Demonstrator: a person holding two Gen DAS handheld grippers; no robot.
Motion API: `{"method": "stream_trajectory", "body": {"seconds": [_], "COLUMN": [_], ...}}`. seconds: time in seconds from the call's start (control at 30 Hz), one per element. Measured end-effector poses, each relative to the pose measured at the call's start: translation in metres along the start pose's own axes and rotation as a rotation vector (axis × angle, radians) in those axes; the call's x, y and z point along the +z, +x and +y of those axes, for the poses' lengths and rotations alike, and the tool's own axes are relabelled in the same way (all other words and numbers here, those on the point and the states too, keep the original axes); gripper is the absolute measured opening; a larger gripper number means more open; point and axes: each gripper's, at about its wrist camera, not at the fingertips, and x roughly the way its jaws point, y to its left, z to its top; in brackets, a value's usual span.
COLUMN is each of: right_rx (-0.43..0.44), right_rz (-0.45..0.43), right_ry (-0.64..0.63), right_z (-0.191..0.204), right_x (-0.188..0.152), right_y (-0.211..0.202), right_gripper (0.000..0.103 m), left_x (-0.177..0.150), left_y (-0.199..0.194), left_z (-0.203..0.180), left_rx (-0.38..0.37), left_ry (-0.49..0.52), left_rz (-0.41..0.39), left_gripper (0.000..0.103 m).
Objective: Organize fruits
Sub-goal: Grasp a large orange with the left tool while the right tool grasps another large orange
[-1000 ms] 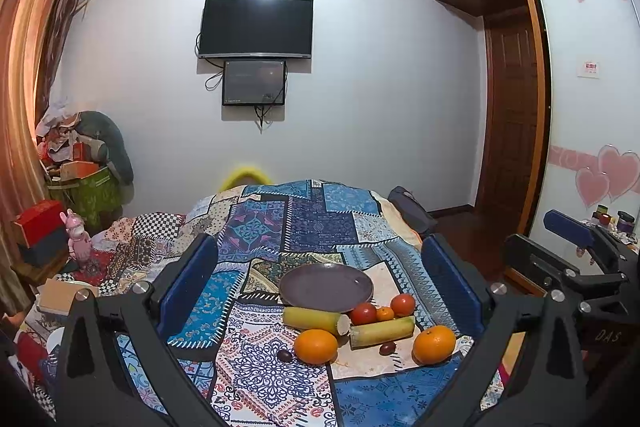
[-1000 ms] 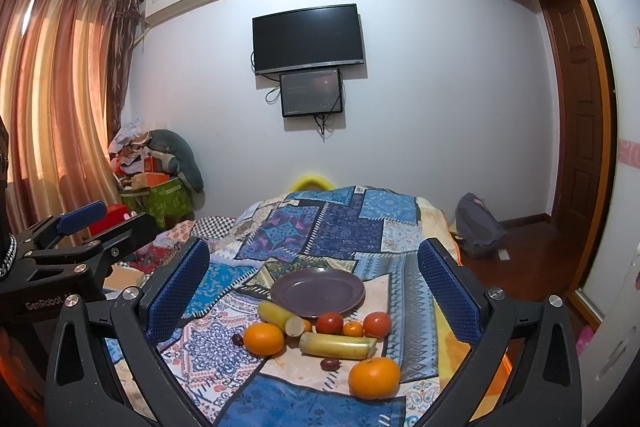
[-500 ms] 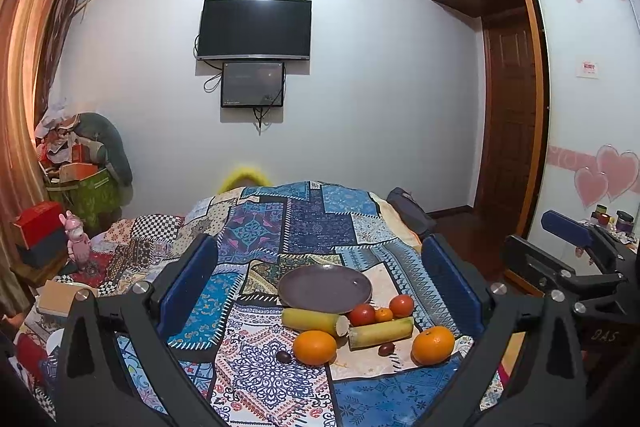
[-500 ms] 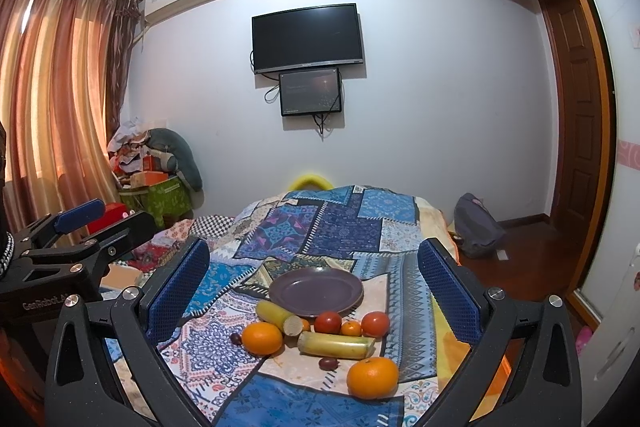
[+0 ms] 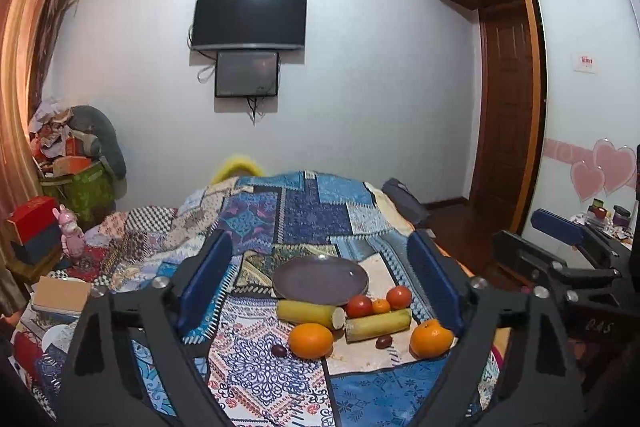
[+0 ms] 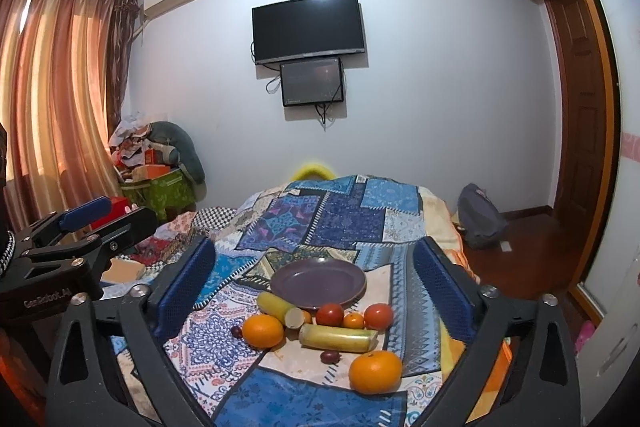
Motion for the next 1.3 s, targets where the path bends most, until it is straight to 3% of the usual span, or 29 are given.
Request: {"method": "stream_trajectory", "body": {"seconds": [0.13,0.3,0.4,0.6,0.83,1.3], "right_rx": [-0.002,-0.012,-0.019,-0.029,-0.024,-0.042], "right_rz": [0.059,0.171,0.240,0.387,0.532,0.621], "right_ry": [0.010,0.023,0.032,0.061,0.092,0.129], "right_z": [-0.009,-0.025,-0.034,-0.049,-0.059,-0.079], "right_x": [-0.009,-0.030,-0.043,-0.072,-0.102,-0.123], "right_y": [0.013,0.036,0.049,0.073,0.094,0.124], "right_gripper": [0.082,0.067,0.063,0.063,0.063,0.069], "left_x": [-0.010,-0.029,-0.043,-0.073,-0.100,-0.121], "left_y": [0.018,0.050,0.067,0.104,0.138,0.201], "left_z": [0.007,0.024,0.033,0.037,0.038,0.039], "left_rx": [0.004,-0.008,-0.008,-0.028,-0.066,-0.104], "left_ry": [-0.002,-0.025,-0.037,-0.044,-0.065,-0.043], "left_rz": [0.058,0.187,0.254,0.394,0.505,0.631], "left_gripper": [0.080,0.065,0.061,0.061,0.061,0.067]}}
